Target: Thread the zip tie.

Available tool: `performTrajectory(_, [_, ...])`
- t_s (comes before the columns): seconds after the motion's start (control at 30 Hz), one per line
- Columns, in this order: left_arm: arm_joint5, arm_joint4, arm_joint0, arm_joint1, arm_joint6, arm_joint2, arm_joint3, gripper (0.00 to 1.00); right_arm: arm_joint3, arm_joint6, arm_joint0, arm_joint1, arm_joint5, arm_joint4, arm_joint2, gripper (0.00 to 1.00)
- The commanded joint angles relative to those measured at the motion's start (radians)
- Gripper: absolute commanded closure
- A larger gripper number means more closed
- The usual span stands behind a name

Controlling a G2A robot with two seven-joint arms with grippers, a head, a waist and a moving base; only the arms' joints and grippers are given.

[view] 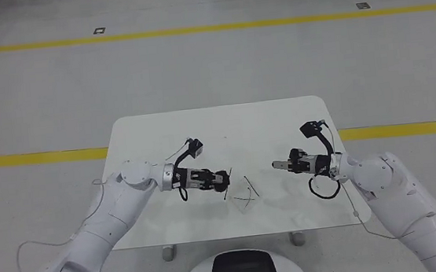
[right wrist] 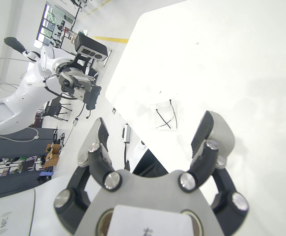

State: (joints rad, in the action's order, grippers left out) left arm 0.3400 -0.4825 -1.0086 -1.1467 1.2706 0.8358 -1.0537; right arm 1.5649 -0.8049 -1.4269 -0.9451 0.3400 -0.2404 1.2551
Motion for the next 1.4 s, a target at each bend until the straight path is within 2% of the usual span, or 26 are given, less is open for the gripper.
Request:
performTrajectory(0.0, [0.000,-0.006,0.007,-0.007,0.006,-0.006,0.016,1.00,0.000,0.000,0.000,0.000,0.000,0.000,0.000,0.00])
performTrajectory(0.07, [0.000,0.035,0.020,-0.012,-0.005,-0.009,0.011,1.00,0.000,0.000,0.000,0.000,0.000,0.000,0.000,0.00])
performTrajectory(0.37, [-0.002,0.033,0.017,-0.012,-0.011,-0.009,0.010,1.00,0.000,0.000,0.000,0.000,0.000,0.000,0.000,0.00])
performTrajectory(0.4, [-0.022,0.005,0.004,-0.014,-0.020,-0.013,-0.002,1.00,0.000,0.000,0.000,0.000,0.000,0.000,0.000,0.00])
performTrajectory(0.47, [-0.044,-0.025,0.002,-0.014,0.014,-0.018,-0.010,1.00,0.001,-0.008,0.002,-0.001,0.000,0.012,-0.008,0.00])
performTrajectory(0.53, [-0.081,-0.064,0.006,-0.016,0.066,-0.026,-0.003,1.00,-0.001,-0.061,0.019,-0.002,0.000,0.084,-0.017,0.00])
performTrajectory(0.63, [-0.114,-0.103,0.017,-0.020,0.116,-0.039,0.015,1.00,-0.025,-0.184,0.065,-0.002,0.000,0.207,-0.031,0.00])
performTrajectory(0.7, [-0.125,-0.144,0.016,-0.023,0.119,-0.056,0.015,1.00,-0.041,-0.259,0.093,-0.005,0.000,0.312,-0.038,0.00])
performTrajectory(0.8, [-0.147,-0.220,0.021,-0.023,0.119,-0.086,0.013,1.00,-0.078,-0.339,0.140,-0.010,0.000,0.361,-0.046,0.00])
performTrajectory(0.97, [-0.154,-0.295,0.047,-0.010,0.119,-0.134,0.023,1.00,-0.113,-0.423,0.186,-0.029,0.000,0.418,-0.075,0.00])
performTrajectory(1.1, [-0.145,-0.334,0.063,-0.001,0.119,-0.160,0.041,1.00,-0.129,-0.432,0.204,-0.045,0.000,0.389,-0.099,0.00])
performTrajectory(1.23, [-0.148,-0.388,0.072,0.007,0.119,-0.193,0.034,1.00,-0.135,-0.451,0.210,-0.058,0.000,0.375,-0.119,0.00])
performTrajectory(1.37, [-0.144,-0.423,0.085,0.017,0.119,-0.228,0.035,1.00,-0.168,-0.486,0.224,-0.073,0.000,0.410,-0.128,0.00])
